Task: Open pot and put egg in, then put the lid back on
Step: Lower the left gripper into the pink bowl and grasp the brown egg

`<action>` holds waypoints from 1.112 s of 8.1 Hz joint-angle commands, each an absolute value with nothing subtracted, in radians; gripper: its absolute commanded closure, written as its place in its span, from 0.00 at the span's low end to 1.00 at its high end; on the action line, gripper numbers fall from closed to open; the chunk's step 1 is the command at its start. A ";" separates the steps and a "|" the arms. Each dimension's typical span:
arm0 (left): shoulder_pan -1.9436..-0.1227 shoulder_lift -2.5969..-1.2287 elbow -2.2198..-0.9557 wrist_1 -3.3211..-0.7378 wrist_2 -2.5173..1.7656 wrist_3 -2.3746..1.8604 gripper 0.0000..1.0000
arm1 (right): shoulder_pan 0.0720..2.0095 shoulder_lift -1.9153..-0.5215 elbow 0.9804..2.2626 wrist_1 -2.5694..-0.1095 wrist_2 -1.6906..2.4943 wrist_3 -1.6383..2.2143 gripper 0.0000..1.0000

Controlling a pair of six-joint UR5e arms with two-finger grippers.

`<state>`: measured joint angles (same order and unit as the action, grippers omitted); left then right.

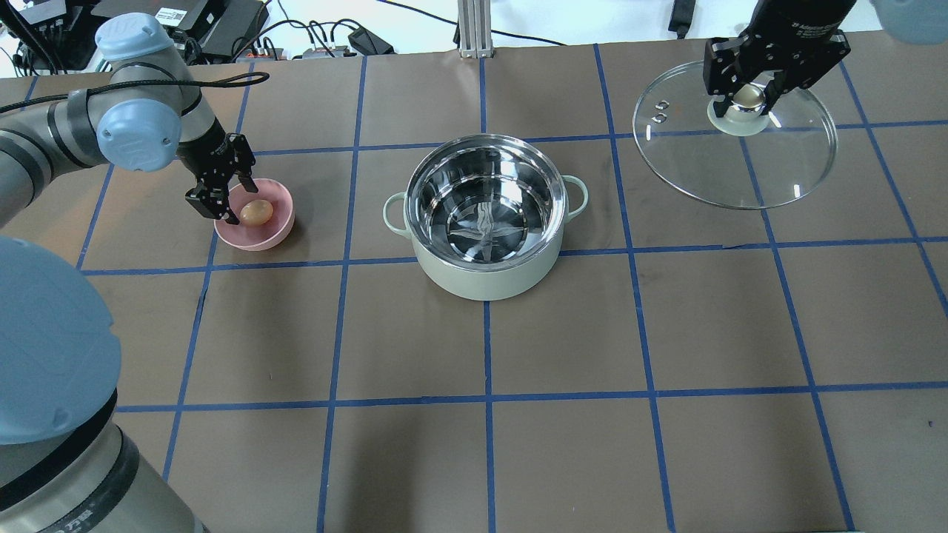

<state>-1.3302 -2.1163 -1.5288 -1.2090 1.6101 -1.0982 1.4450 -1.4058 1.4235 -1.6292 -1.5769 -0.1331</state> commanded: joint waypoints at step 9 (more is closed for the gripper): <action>-1.335 -2.160 -1.531 -1.207 1.585 -1.091 0.25 | 1.445 -1.405 1.424 -1.628 -1.577 -0.135 0.81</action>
